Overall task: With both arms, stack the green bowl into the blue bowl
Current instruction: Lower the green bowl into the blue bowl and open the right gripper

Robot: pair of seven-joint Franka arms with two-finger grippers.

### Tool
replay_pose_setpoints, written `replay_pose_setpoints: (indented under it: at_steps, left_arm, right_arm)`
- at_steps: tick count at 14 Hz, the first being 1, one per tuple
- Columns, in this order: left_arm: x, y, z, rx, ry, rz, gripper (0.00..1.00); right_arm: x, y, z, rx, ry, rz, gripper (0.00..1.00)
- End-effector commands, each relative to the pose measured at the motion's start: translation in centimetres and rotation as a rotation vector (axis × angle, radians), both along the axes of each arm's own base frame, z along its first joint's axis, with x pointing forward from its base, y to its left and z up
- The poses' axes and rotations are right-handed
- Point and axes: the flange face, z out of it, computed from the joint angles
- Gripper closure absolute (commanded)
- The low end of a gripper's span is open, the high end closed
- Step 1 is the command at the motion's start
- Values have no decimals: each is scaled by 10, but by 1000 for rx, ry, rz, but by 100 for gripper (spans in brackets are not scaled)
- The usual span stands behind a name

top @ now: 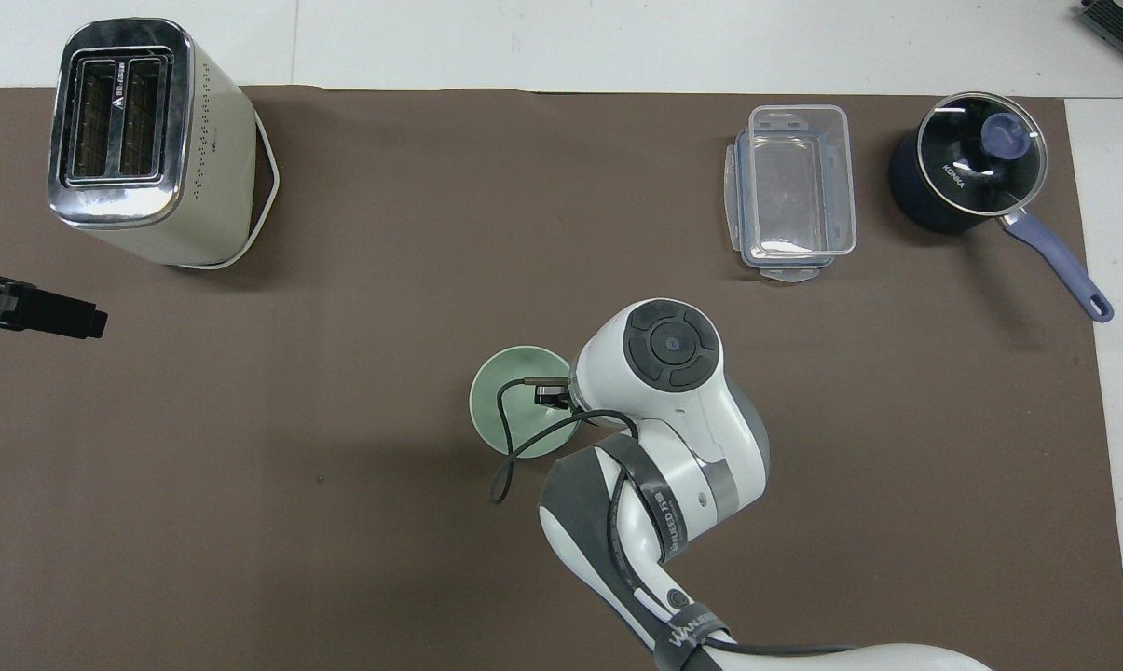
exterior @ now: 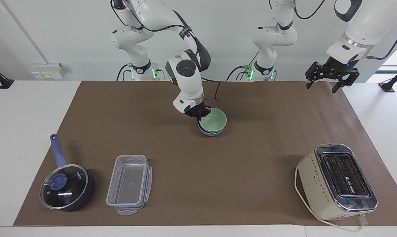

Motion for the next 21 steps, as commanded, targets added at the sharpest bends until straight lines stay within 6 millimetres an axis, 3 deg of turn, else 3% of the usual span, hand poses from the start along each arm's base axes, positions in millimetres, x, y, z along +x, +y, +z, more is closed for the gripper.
replay_pose_setpoints:
  at_steps: [1,9,11,12,13,14,16,18,21]
  left_arm:
    - [-1,3,5,17,2,-2,0]
    - [-1,3,5,17,4,-2,0]
    - [-1,3,5,17,2,-3,0]
    - [-1,3,5,17,2,-3,0]
    - [-1,3,5,17,2,-3,0]
    - [-1,3,5,17,1,-3,0]
    - [-1,3,5,17,2,-3,0]
    - [-1,3,5,17,1,-3,0]
    - [-1,3,5,17,1,-3,0]
  right_arm:
    - [-3,-5,0,-6,-1,46,100]
    - [-2,-9,-3,-4,-8,43,100]
    - [3,-9,-1,-1,-14,35,70]
    - [5,-7,2,3,-20,32,50]
    - [7,-7,5,6,-25,30,21]
    - [10,-9,9,9,-31,28,0]
    - [16,-16,21,14,-43,14,0]
    - [19,-28,49,23,-85,3,0]
    - [33,-83,94,-68,-162,8,0]
